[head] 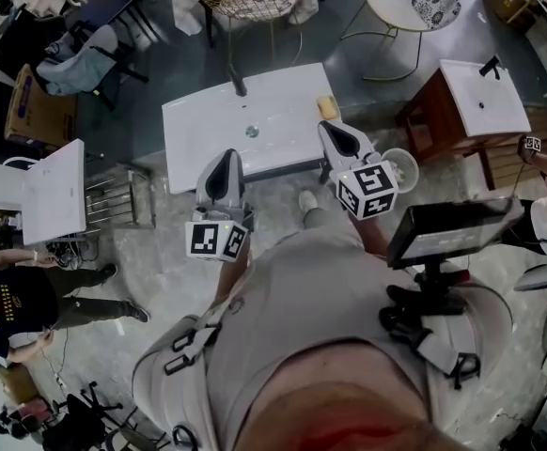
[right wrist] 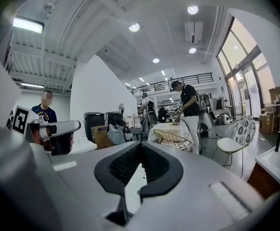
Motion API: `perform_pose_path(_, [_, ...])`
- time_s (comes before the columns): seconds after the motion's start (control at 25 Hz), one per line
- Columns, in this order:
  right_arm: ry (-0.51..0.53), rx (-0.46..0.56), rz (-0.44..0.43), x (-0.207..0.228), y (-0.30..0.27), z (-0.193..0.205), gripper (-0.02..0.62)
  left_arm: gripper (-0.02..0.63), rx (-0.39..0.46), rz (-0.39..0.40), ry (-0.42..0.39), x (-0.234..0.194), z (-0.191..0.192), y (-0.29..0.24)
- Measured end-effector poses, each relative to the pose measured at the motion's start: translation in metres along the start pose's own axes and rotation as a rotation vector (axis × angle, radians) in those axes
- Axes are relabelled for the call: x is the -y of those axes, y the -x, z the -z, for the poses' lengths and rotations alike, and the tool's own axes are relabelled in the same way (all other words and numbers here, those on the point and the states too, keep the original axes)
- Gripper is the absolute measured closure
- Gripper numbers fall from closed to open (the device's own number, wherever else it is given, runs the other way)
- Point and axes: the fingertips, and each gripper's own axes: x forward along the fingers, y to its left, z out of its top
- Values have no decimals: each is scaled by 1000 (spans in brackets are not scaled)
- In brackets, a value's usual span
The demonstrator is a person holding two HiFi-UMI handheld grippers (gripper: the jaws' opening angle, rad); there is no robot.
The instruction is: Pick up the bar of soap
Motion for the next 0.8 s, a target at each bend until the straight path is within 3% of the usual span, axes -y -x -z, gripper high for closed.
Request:
perform_pose_path(0.52, [-22, -32, -76, 101, -90, -21, 592, 607, -40, -87, -10, -23, 13, -123])
perform_pose_path(0.8, [-26, -31, -99, 135, -124, -23, 592, 607, -47, -122, -16, -30, 15, -158])
